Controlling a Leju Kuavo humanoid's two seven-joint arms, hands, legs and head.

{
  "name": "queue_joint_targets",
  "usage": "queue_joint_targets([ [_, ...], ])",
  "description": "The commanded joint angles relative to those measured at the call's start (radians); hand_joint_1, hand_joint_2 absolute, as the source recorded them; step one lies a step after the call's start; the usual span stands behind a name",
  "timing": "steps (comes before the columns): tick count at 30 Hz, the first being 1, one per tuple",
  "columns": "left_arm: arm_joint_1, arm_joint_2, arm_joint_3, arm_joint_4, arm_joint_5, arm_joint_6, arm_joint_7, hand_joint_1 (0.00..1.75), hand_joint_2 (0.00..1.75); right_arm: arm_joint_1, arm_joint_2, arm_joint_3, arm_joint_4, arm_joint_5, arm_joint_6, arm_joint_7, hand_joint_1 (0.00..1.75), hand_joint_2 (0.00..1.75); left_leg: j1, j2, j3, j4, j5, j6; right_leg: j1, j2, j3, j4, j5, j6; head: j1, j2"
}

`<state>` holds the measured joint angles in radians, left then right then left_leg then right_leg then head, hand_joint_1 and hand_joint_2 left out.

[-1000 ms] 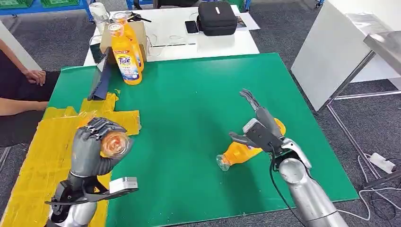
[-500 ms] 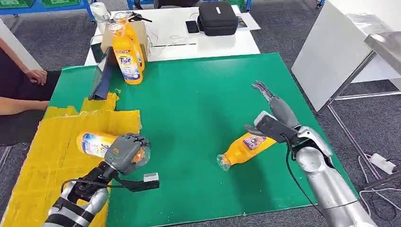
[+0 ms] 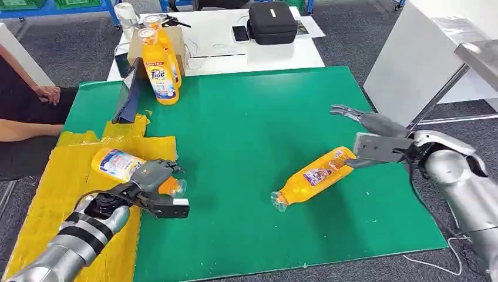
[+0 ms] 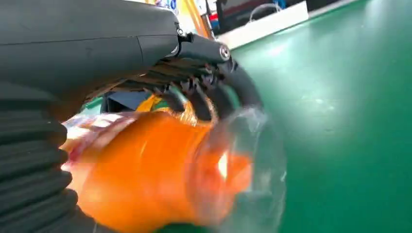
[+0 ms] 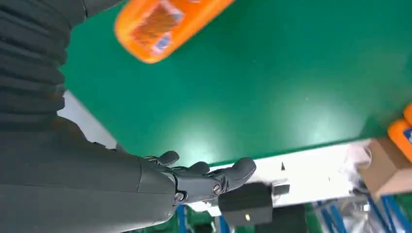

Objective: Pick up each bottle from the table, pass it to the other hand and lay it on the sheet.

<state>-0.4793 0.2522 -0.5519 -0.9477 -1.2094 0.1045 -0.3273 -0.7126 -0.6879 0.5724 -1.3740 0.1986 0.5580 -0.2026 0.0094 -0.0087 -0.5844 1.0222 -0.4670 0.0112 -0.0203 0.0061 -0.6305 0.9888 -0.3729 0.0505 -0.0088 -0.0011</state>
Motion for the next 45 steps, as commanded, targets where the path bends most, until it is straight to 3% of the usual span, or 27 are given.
queue_joint_targets([
  [1, -0.153, 0.002, -0.132, 0.195, 0.088, -0.04, -0.041, 0.0, 0.0, -0.234, -0.218, 0.323, -0.1, -0.137, 0.067, 0.059, 0.0, 1.75, -0.001, -0.001, -0.001, 0.002, -0.001, 0.0, 0.0, -0.002, -0.001, 0.003, -0.001, -0.003, 0.0, 0.0],
  [7, -0.167, 0.023, -0.112, 0.191, 0.237, -0.114, -0.149, 0.0, 0.0, -0.297, -0.203, 0.425, -0.052, -0.153, 0.051, 0.055, 0.0, 1.75, 0.0, 0.002, 0.0, 0.001, -0.001, 0.0, 0.001, 0.001, 0.0, 0.001, 0.0, -0.004, 0.0, 0.0],
  [8, -0.165, 0.028, -0.078, 0.177, 0.344, -0.179, -0.219, 0.0, 0.0, -0.309, -0.196, 0.452, -0.036, -0.153, 0.047, 0.055, 0.0, 1.75, 0.0, 0.004, 0.001, 0.002, -0.001, -0.001, 0.001, 0.002, 0.0, 0.001, 0.001, -0.005, 0.0, 0.0],
  [10, -0.159, 0.064, -0.07, 0.119, 0.438, -0.22, -0.237, 0.0, 0.0, -0.33, -0.189, 0.504, -0.008, -0.159, 0.027, 0.044, 0.0, 1.75, 0.0, 0.003, 0.0, 0.001, 0.0, 0.0, 0.0, 0.002, -0.001, 0.001, 0.001, -0.002, 0.0, 0.0],
  [14, -0.145, 0.072, -0.052, 0.077, 0.499, -0.229, -0.242, 0.0, 0.0, -0.341, -0.192, 0.536, -0.003, -0.163, 0.013, 0.04, 0.0, 1.75, 0.0, 0.003, 0.0, 0.001, 0.0, 0.0, 0.001, 0.001, -0.001, 0.001, 0.0, -0.003, 0.0, 0.0],
  [16, -0.108, 0.043, 0.027, 0.039, 0.63, -0.245, -0.287, 0.0, 0.0, -0.34, -0.19, 0.558, 0.008, -0.167, 0.007, 0.038, 0.0, 1.75, 0.0, 0.003, 0.0, 0.001, 0.0, 0.0, 0.001, 0.001, -0.001, 0.0, 0.0, -0.002, 0.0, 0.0],
  [17, -0.053, 0.001, 0.129, -0.023, 0.767, -0.278, -0.316, 0.0, 0.0, -0.329, -0.181, 0.58, 0.033, -0.155, -0.015, 0.042, 0.0, 1.75, 0.0, 0.003, 0.001, 0.001, 0.0, 0.0, 0.001, 0.001, 0.0, 0.0, 0.0, -0.003, 0.0, 0.0],
  [20, 0.036, -0.09, 0.283, -0.189, 1.039, -0.413, -0.255, 0.0, 0.0, -0.279, -0.158, 0.603, 0.103, -0.105, -0.088, 0.014, 0.0, 1.75, 0.0, 0.001, 0.002, -0.001, 0.0, 0.001, 0.001, 0.0, 0.002, -0.002, 0.0, -0.001, 0.0, 0.0],
  [23, 0.054, -0.097, 0.294, -0.242, 1.078, -0.433, -0.214, 0.0, 0.0, -0.266, -0.143, 0.61, 0.136, -0.084, -0.111, -0.007, 0.0, 1.75, 0.0, 0.001, 0.002, 0.0, 0.0, 0.001, 0.001, 0.0, 0.002, -0.002, 0.0, -0.001, 0.0, 0.0],
  [25, 0.089, -0.145, 0.374, -0.29, 1.238, -0.499, -0.203, 0.0, 0.0, -0.246, -0.091, 0.61, 0.207, -0.036, -0.127, -0.014, 0.0, 1.75, 0.0, 0.001, 0.001, 0.0, 0.0, 0.001, 0.001, 0.001, 0.001, -0.002, 0.001, -0.001, 0.001, 0.0],
  [39, 0.132, -0.184, 0.392, -0.365, 1.254, -0.484, -0.196, 0.0, 0.0, -0.182, 0.086, 0.546, 0.546, 0.192, -0.27, -0.072, 0.0, 1.75, 0.0, 0.003, 0.001, -0.001, 0.0, 0.001, 0.001, 0.002, 0.001, -0.002, 0.001, -0.002, 0.0, 0.0],
  [45, 0.131, -0.191, 0.398, -0.362, 1.268, -0.5, -0.201, 0.0, 0.0, -0.202, 0.214, 0.525, 0.739, 0.301, -0.329, -0.106, 0.0, 1.75, 0.0, 0.005, 0.001, -0.001, 0.0, 0.001, 0.001, 0.003, 0.001, -0.002, 0.001, -0.002, 0.0, 0.0],
])
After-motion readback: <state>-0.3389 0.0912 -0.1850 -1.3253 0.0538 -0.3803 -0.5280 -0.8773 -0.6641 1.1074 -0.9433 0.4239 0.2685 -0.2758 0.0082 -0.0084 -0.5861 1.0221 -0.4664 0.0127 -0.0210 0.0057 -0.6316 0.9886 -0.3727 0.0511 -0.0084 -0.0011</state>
